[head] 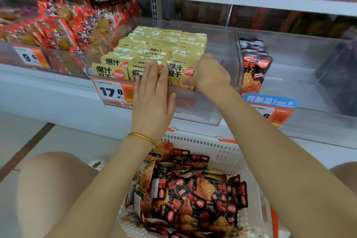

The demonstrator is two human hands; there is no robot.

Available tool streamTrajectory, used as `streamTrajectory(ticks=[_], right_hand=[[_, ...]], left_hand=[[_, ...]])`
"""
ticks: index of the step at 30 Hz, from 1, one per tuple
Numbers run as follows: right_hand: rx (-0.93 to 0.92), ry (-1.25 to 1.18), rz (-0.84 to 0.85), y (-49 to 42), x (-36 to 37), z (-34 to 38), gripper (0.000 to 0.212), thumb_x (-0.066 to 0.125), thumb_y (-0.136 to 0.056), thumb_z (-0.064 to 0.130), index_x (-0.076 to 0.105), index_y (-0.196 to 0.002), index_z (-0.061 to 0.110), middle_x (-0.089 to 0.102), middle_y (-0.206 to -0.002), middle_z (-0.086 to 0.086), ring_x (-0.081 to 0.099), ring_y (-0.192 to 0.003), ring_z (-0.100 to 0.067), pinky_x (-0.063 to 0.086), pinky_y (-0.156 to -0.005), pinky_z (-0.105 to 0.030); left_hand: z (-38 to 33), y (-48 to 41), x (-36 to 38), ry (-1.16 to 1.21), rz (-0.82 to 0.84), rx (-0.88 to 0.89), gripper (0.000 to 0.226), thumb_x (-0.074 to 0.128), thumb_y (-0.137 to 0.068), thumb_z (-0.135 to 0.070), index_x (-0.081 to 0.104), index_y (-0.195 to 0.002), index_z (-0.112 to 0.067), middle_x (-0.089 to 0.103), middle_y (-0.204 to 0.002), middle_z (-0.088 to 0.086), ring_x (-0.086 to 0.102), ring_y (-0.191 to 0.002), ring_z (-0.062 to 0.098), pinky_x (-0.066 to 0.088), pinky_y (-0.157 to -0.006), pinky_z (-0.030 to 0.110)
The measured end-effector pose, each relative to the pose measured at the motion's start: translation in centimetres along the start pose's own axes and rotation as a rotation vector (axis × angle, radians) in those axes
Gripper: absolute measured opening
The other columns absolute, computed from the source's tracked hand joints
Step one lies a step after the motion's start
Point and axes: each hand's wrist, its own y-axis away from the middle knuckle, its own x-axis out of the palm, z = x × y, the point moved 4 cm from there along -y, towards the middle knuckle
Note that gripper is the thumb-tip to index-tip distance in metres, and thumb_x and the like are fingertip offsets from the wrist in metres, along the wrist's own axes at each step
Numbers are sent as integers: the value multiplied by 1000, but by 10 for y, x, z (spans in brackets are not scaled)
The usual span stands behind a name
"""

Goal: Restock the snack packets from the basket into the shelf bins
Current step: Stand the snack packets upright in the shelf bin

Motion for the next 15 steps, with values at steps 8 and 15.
streamTrajectory(ticks=[8, 15], right_hand=[[-231, -150, -284, 64, -35, 6, 43, 67, -85, 36, 32, -97, 15, 55, -85, -3, 60, -88, -32, 43, -65, -37], [-248, -175, 203, 116, 81, -40, 29, 64, -88, 32, 40, -91, 17, 55, -74, 2, 59, -71, -24, 47, -63, -37]], left_hand=[[-3, 29, -26, 132, -224, 104, 27, 52, -87, -3, 59, -112, 3, 55, -123, 18, 48, -114, 34, 34, -100, 34], [38, 78, 27, 112, 284, -31, 27, 41, -85, -13, 65, -97, -7, 60, -100, 12, 50, -96, 32, 46, -79, 43]])
